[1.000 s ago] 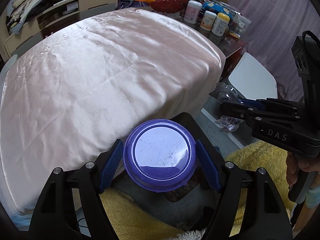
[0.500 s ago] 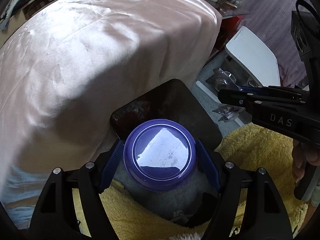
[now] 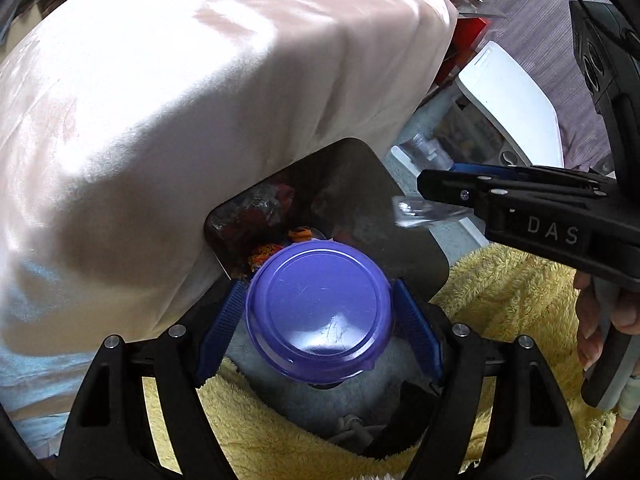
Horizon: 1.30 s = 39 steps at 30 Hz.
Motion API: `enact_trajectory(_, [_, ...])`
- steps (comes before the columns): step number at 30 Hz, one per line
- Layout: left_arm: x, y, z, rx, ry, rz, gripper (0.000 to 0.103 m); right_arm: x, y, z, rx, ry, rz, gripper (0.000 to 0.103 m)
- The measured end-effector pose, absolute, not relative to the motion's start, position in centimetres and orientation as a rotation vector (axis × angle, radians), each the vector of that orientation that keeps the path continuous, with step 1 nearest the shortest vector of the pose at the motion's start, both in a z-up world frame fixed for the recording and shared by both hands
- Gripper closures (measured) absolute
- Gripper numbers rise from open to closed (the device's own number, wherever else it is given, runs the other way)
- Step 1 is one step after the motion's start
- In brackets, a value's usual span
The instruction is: Collect trash
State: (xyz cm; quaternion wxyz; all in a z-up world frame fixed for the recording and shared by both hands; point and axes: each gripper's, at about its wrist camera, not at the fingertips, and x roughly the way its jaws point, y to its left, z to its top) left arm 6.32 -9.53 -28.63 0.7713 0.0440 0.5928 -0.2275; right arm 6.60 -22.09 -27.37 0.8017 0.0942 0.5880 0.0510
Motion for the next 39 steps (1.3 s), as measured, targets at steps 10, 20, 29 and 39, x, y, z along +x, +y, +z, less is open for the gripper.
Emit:
enact_trajectory(10, [6.4,-8.5,-26.5,0.072,1.227,-0.484,0.012,6.5,-23.1,-24.7,0.214,1.192,0.064,0.041])
enact_trajectory(20, [5.3,-4.1,-17.2,0.085,1.012,-0.386,0.008,3.3,-24.2,-16.6,0.168,0.969,-0.018,0.004])
enact_trajectory(29, [3.3,-0.3,-8.4,0.063,0.808,-0.286,0.008,-0.4,-24.2,-8.9,0.099,0.741,-0.071,0.003])
enact_trajectory(39, [-0.5,1.6,-1.8,0.058,0.607,-0.190,0.008,-4.7,-22.9,-2.8,0.041,0.545,-0.127,0.003])
